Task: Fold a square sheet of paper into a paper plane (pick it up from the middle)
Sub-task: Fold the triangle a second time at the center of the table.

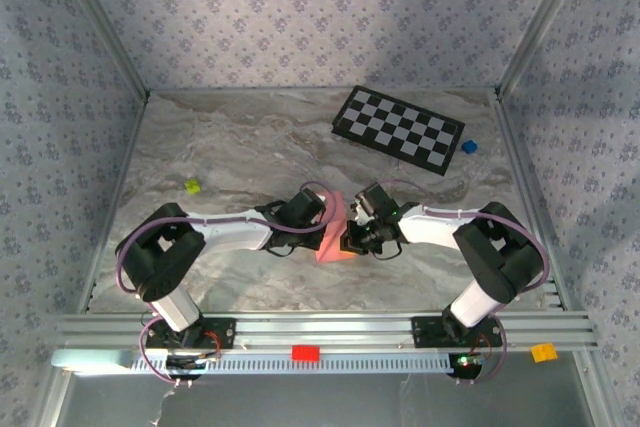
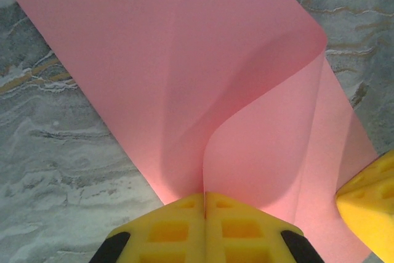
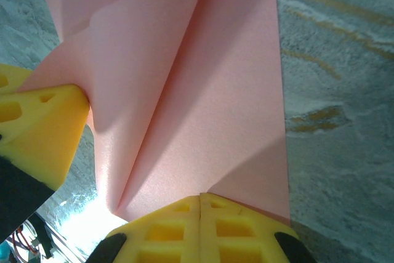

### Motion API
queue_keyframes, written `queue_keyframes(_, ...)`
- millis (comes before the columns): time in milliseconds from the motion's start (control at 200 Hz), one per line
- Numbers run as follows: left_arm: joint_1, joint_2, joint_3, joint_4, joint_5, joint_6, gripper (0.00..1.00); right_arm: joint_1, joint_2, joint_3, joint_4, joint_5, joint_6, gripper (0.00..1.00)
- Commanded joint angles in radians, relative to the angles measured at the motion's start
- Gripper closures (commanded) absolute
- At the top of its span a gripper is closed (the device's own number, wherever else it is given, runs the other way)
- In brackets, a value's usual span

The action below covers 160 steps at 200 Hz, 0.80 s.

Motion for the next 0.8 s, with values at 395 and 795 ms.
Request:
queue_keyframes(395,0.012,0.06,0.006,0.002,0.023,0.015,0.99,-0.013,0.003,-0.02,-0.055,0.029,-0.015,0.94)
queue_keyframes(795,0.011,0.016,-0.007,0.013,0.035,0.001,0.99,-0.051,-0.071,0.003,0.044,-0.005,0.03,0.92)
